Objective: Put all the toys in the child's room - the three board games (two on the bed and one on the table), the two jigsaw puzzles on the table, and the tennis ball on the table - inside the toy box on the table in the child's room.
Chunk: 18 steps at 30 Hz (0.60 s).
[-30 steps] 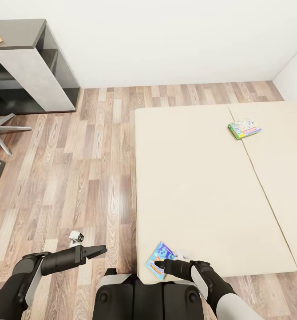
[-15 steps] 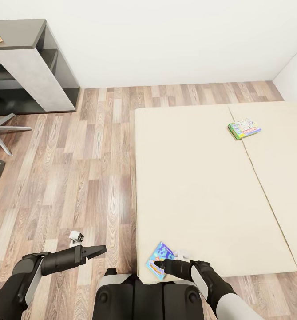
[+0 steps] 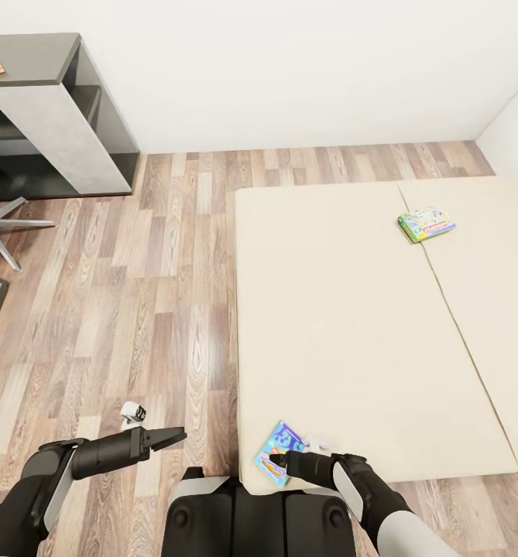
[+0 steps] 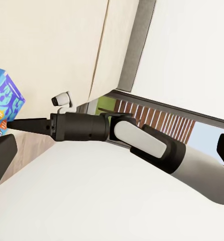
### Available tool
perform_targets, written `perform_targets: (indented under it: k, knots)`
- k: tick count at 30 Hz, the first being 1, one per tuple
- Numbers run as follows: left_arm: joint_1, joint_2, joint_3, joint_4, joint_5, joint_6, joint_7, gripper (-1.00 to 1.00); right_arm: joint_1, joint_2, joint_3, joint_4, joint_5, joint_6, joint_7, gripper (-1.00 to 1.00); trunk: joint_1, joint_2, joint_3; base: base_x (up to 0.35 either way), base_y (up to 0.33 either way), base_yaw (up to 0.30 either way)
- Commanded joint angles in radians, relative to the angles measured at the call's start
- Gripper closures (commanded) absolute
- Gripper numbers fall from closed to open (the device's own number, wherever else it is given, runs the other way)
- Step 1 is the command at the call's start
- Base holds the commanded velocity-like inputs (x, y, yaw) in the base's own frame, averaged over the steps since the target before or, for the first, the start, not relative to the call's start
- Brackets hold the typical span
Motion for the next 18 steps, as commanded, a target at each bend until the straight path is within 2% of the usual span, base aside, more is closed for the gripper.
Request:
perform_targets:
  k: [1, 18]
  knots:
    - [0.0, 0.0, 0.0, 0.0, 0.0, 0.011, -0.003, -1.0, 0.0, 0.0, -0.001, -0.002, -0.007, 0.008, -0.001, -1.0, 0.001, -0.001, -0.001, 0.0, 0.0, 0.0]
    - [0.0, -0.001, 0.0, 0.0, 0.0, 0.009, -0.003, -1.0, 0.0, 0.0, -0.001, -0.001, -0.007, 0.008, -0.001, -1.0, 0.001, -0.001, -0.001, 0.0, 0.019, 0.0]
